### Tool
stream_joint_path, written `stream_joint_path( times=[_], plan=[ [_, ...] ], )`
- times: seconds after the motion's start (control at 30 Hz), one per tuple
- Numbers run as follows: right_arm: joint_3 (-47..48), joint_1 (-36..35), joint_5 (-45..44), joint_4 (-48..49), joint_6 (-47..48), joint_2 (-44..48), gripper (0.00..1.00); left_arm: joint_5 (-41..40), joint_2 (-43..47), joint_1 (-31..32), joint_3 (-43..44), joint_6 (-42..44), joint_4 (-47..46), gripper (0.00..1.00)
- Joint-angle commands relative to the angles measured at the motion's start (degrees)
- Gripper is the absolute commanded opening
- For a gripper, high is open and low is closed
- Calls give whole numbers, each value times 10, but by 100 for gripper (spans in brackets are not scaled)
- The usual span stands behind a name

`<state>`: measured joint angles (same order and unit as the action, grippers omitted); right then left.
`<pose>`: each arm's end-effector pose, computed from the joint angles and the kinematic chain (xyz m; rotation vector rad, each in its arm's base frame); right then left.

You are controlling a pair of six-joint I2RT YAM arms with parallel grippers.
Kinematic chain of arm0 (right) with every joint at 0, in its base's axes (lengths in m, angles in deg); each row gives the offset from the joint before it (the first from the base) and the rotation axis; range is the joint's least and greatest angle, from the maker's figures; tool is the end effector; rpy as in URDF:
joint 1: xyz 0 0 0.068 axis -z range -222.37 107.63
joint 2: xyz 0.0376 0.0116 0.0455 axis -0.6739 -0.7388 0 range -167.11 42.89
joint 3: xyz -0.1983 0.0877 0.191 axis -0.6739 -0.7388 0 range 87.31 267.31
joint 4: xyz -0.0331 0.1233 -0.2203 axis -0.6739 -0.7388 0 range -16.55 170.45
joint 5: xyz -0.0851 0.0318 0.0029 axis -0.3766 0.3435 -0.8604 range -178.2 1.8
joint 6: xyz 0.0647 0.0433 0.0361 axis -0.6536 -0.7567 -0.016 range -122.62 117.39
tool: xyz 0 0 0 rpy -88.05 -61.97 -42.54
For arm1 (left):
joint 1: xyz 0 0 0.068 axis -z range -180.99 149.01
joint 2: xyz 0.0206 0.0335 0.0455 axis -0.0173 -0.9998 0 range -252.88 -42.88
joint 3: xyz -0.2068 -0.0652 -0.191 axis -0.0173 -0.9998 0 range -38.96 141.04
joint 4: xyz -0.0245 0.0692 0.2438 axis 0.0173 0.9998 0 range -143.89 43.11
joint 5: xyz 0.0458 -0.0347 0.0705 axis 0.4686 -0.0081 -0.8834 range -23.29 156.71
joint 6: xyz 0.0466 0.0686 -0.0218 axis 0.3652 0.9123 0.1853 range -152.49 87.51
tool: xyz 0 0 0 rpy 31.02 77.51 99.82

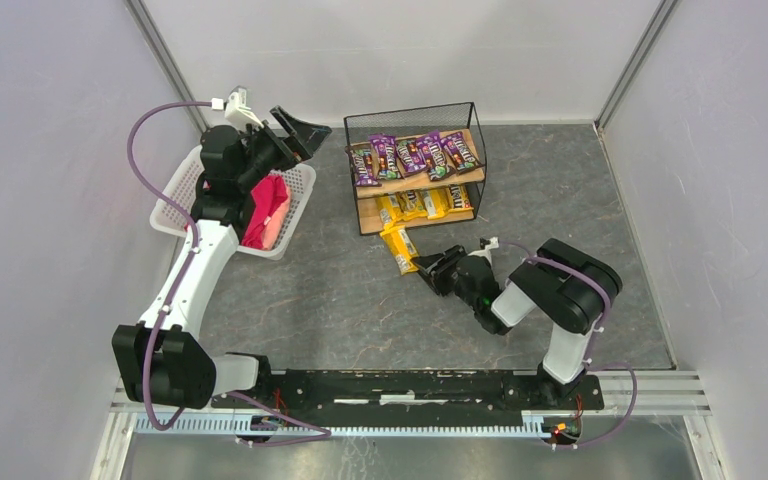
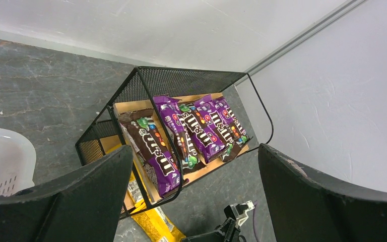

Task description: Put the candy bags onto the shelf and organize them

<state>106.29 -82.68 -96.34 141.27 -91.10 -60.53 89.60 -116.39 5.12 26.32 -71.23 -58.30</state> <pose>0.2390 0.1887 0.0960 1.0037 1.9911 1.2456 0.3225 -0.0642 0.3984 -0.1670 1.7065 -0.9163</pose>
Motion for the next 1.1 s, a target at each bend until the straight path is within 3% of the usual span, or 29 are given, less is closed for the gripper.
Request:
stream_joint_path(
  times=[0.0,0.1,0.3,0.43,0.63,0.77,1.07],
  plan=[
    [23,4,-30,-34,8,-37,47,11,7,-4,13,2,-17,100],
    [30,7,-28,-23,10,-47,42,10,7,-5,13,2,-17,100],
    [0,17,-6,9,33,-25,11,12,5,-6,13,0,-19,100],
    [-32,18,20,23,40,15,1,13,6,-7,12,-1,-20,100],
    [-45,12,38,30,40,77,0,13,7,-7,12,-1,-21,100],
    [-10,2,15,-17,60,112,0,12,6,-7,11,-1,-21,100],
    [88,-5,-10,-50,75,101,0,13,8,-7,12,-2,-21,100]
  ],
)
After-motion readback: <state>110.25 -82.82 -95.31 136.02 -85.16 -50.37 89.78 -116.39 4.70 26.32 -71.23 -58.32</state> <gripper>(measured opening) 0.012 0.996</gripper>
